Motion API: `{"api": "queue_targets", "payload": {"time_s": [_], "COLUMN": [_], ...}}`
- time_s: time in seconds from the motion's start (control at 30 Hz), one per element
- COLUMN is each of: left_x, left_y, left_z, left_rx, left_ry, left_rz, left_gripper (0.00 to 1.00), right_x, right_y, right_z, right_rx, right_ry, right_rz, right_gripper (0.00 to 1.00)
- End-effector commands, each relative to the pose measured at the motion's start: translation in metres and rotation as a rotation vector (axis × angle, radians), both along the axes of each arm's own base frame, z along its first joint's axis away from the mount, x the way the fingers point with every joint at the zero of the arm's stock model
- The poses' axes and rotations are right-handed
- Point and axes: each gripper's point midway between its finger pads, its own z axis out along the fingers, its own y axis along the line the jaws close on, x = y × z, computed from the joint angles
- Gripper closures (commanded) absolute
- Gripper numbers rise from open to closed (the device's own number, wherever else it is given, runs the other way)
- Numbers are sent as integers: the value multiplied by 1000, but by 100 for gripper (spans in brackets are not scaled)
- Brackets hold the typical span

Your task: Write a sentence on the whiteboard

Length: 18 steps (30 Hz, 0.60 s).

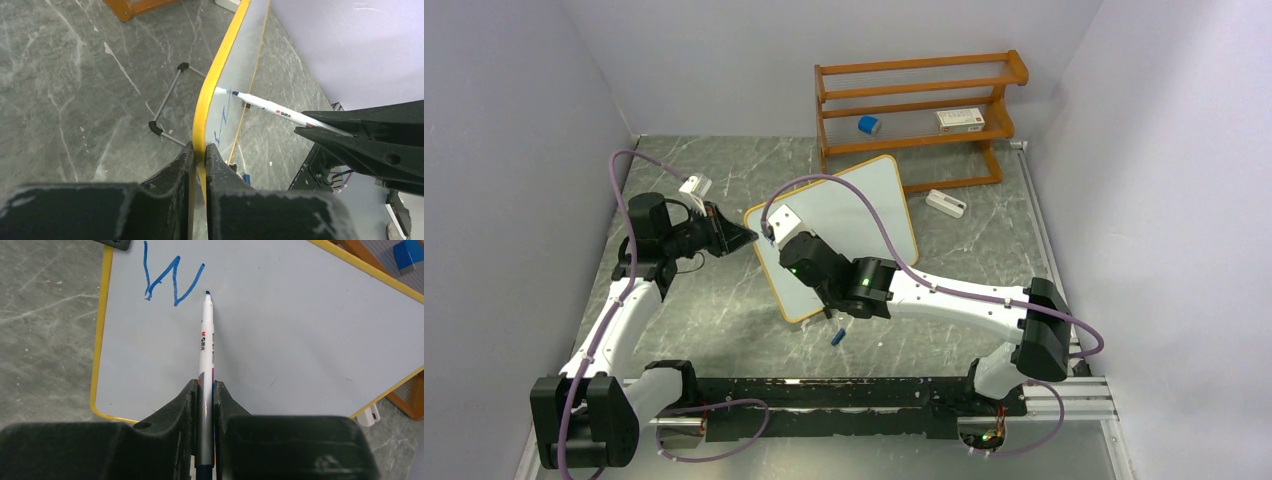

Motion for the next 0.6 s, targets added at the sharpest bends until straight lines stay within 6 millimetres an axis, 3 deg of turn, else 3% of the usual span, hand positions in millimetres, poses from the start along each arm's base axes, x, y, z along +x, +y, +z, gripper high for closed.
{"api": "queue_targets", "payload": {"time_s": [0.0, 0.57], "left_x": [-8, -8], "left_y": [-5, -5], "left_z": [-14, -14], "left_rx": [13, 16], "left_ry": [54, 56], "left_rz": [-30, -28], "left_gripper": [95, 95], "right_x": [6, -5], "right_y": [10, 3], "right_z": [7, -7], "right_rx": [27, -25], "right_ry": [-9, 51], "right_rz": [6, 38], "right_gripper": [100, 100]}}
